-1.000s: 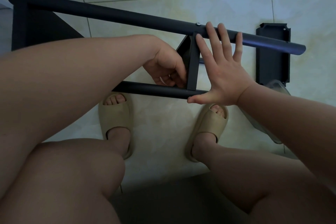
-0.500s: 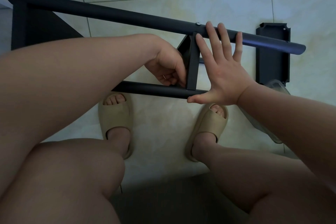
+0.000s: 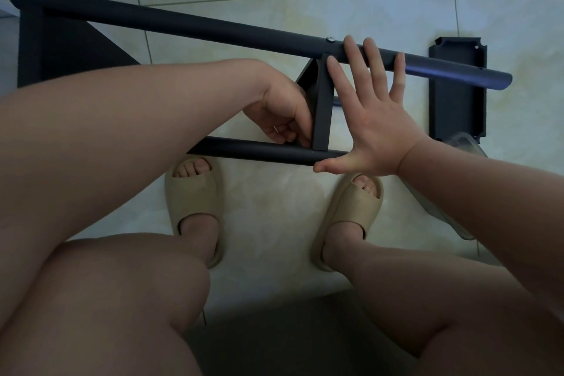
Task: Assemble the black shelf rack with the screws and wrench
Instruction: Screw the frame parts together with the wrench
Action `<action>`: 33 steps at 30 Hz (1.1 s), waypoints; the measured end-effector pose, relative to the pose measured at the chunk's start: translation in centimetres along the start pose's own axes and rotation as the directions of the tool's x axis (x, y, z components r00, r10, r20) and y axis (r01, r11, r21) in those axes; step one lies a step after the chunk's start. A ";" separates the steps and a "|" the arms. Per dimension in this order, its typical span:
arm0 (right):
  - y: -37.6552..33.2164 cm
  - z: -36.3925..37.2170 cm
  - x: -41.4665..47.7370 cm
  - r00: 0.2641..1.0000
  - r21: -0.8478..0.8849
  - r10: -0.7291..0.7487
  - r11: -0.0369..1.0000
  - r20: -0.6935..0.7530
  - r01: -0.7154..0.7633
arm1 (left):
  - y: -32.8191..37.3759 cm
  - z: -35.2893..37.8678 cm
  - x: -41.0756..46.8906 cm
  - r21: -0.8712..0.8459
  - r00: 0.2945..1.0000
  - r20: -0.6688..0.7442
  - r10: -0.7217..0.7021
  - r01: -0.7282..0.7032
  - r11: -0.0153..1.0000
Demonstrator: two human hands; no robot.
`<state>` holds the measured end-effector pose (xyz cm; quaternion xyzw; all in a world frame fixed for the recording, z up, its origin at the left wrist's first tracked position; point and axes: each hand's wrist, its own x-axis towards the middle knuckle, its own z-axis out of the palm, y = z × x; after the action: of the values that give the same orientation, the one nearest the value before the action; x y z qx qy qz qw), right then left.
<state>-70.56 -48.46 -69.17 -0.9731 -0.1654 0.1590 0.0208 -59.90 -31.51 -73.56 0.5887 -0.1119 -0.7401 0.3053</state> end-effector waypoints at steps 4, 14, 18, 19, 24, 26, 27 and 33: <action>0.0 0.1 0.0 1.000 0.000 -0.002 1.000 0.001 0.002 | 0.1 -0.1 -0.1 -0.002 1.000 0.007 -0.014 0.014 1.000; 0.1 0.2 0.0 1.000 0.002 -0.006 1.000 -0.014 0.006 | -0.1 -0.1 -0.5 -0.005 0.996 0.070 -0.049 0.050 0.999; 0.1 0.2 0.0 1.000 0.004 -0.004 1.000 -0.011 0.004 | -0.1 0.1 -0.1 -0.026 1.000 0.018 -0.016 0.016 1.000; 0.1 0.2 0.0 1.000 0.005 -0.003 1.000 -0.010 0.004 | -0.1 0.1 0.0 -0.029 1.000 0.013 -0.014 0.014 0.999; 0.1 0.2 0.0 1.000 0.010 -0.007 1.000 -0.011 0.008 | 0.1 0.3 -0.1 -0.070 1.000 0.009 0.002 -0.001 0.998; 0.1 0.2 0.0 1.000 0.007 -0.008 1.000 -0.012 0.008 | 0.1 0.4 -0.1 -0.082 1.000 0.006 0.009 -0.008 0.997; 0.1 0.2 0.0 1.000 0.007 -0.008 1.000 -0.012 0.008 | 0.1 0.4 -0.1 -0.086 1.000 0.004 0.011 -0.011 0.996; 0.1 0.2 0.1 1.000 0.006 -0.010 1.000 -0.016 0.010 | -0.1 0.1 -0.2 -0.087 1.000 0.023 0.000 0.002 0.996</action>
<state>-70.48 -48.54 -69.44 -0.9734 -0.1698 0.1515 0.0260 -60.05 -31.33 -73.43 0.5663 -0.0828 -0.7512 0.3289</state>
